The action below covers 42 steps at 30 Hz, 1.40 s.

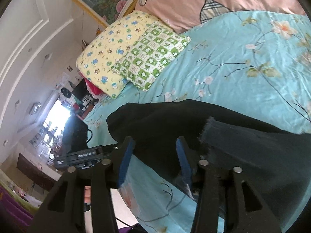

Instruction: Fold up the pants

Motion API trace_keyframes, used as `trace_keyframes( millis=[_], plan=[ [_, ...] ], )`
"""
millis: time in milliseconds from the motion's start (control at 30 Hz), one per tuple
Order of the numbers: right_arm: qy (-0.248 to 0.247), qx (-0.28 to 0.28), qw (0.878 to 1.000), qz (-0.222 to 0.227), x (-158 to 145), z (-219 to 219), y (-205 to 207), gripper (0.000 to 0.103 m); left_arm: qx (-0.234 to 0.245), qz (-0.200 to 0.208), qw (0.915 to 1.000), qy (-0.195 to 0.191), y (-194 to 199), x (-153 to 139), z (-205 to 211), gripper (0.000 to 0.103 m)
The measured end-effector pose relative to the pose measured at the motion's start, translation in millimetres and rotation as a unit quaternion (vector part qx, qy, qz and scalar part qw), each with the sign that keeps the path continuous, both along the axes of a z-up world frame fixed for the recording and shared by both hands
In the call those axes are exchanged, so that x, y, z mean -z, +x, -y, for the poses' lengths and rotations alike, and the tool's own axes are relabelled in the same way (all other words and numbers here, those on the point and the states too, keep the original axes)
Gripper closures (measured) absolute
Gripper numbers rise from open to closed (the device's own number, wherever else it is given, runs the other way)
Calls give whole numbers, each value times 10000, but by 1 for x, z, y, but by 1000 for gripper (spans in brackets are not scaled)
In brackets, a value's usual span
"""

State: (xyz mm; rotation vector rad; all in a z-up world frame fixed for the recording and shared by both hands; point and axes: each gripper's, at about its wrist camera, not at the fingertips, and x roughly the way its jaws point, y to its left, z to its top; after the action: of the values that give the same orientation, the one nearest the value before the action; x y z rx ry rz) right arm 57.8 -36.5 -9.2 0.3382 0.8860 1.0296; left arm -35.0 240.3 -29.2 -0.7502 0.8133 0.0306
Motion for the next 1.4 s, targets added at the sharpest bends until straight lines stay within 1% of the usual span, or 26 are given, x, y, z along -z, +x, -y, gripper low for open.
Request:
trace_keyframes(
  millis=[133,233,300,367,433,467,500,633,800,1067,1267,1333,1400],
  plan=[
    [-33,-229,9997,50,-3,-22,3,48,-449,-20,9989,-144,-20,1,-25,63],
    [-55,-395,9992,100,-5,-38,4,48,-718,-74,9974,-83,-30,1,-40,62],
    [-56,-498,9987,96,-6,-49,6,48,-903,-153,9958,-29,-34,1,-50,55],
    [-72,-569,9983,93,-6,-59,8,48,-1068,-160,9941,-112,-38,3,-60,52],
    [-90,-634,9979,100,-7,-67,10,48,-1169,-167,9928,-178,-42,6,-67,52],
    [-107,-672,9976,97,-7,-71,11,48,-1245,-202,9918,-208,-45,7,-73,49],
    [-115,-708,9974,94,-7,-76,12,48,-1272,-208,9914,-227,-46,8,-76,45],
    [-179,-845,9962,100,-8,-92,18,48,-1428,-233,9891,-275,-48,11,-89,41],
    [-309,-1031,9941,148,-5,-118,29,48,-1599,-201,9861,-412,-47,13,-105,39],
    [-630,-1338,9889,164,2,-168,57,48,-1682,-232,9846,-425,-38,15,-113,38],
    [-846,-1735,9808,291,1,-211,75,48,-1715,-249,9837,-473,-31,17,-115,36],
    [-959,-1914,9763,322,2,-228,81,48,-1719,-254,9837,-465,-29,17,-116,35],
    [-1185,-2023,9713,411,5,-246,89,48,-1730,-247,9834,-497,-28,18,-118,35]
  ],
)
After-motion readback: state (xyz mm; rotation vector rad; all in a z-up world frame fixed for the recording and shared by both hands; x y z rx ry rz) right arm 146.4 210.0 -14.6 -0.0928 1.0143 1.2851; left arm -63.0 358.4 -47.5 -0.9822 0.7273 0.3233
